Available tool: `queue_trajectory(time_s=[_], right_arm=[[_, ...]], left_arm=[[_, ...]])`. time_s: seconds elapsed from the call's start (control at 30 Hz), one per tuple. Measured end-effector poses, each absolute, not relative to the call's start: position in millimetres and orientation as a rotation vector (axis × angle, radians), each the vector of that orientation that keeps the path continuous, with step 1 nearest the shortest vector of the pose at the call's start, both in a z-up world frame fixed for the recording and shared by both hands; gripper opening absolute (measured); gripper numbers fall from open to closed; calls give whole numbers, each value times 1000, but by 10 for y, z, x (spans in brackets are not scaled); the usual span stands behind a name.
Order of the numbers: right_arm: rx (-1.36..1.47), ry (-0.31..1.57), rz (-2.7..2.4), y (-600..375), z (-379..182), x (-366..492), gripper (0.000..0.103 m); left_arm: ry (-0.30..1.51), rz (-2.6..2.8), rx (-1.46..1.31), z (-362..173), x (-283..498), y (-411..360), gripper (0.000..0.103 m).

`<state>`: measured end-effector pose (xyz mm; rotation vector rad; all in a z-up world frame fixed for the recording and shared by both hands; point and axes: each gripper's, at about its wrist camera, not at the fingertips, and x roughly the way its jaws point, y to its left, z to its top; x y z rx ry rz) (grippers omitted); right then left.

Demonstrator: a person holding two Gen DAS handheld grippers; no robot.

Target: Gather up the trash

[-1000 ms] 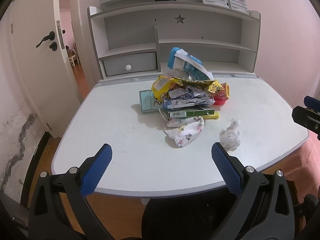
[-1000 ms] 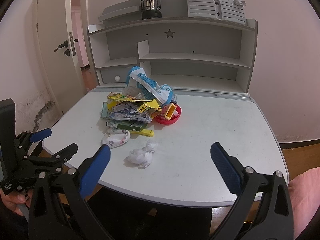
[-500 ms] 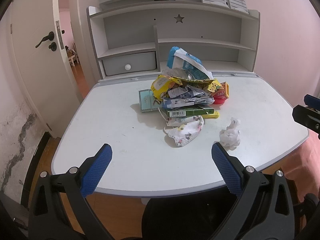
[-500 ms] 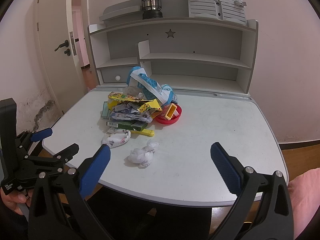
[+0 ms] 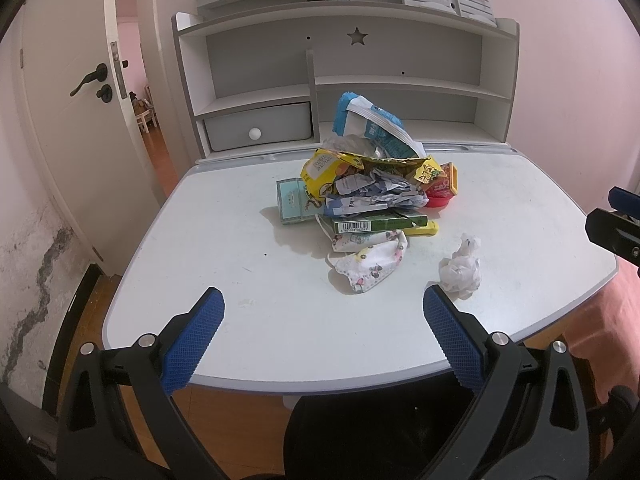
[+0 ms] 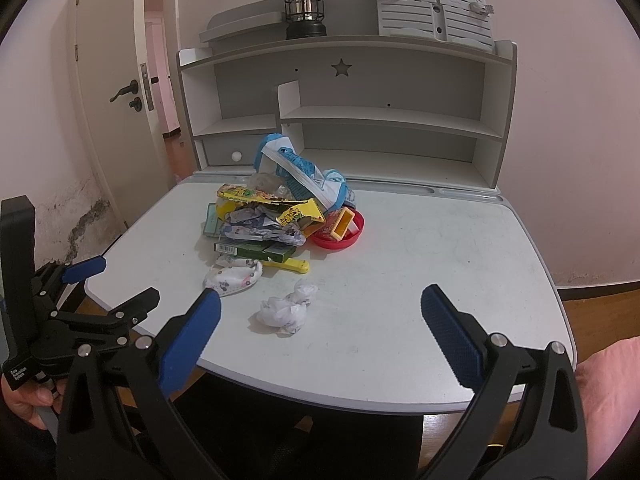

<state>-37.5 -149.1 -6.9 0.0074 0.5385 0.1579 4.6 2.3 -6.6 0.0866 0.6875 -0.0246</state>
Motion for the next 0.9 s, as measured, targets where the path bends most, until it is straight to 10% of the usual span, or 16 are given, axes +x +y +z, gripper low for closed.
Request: queue_trajectory(time_s=[0.9], right_arm=[[-20,639,187,-1488,-395,-99,97]], left_arm=[[716,-199,179,-183,420,-30,97]])
